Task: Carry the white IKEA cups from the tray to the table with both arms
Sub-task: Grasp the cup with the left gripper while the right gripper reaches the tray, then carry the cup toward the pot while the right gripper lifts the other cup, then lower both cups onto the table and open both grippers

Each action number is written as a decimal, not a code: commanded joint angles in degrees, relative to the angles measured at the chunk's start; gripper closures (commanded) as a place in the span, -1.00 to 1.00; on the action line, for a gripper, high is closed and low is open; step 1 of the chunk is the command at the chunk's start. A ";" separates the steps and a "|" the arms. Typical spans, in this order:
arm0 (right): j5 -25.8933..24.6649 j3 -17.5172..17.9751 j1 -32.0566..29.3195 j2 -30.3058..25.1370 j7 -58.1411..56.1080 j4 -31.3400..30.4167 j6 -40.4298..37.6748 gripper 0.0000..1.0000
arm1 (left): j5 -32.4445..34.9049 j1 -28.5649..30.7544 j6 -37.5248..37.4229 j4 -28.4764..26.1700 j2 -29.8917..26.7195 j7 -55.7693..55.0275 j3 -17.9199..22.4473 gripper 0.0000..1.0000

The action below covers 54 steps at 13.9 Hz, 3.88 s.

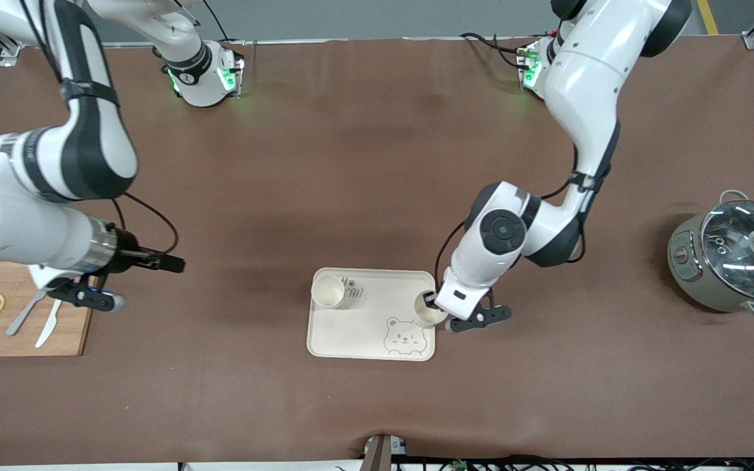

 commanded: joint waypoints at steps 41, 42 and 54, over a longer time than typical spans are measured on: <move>1.07 -0.92 4.47 1.24 9.65 -2.03 1.37 1.00 | 1.52 27.84 -22.21 -14.72 -20.88 17.93 -5.40 -1.00; 1.07 -0.92 2.10 -0.96 4.63 -5.37 1.64 1.00 | 1.61 27.84 -23.80 -13.04 -21.40 17.93 -5.59 -1.00; -1.56 -1.01 -18.75 -9.94 -34.15 -34.29 19.01 1.00 | 1.43 28.01 -28.38 -11.44 -34.93 18.89 -7.08 -1.00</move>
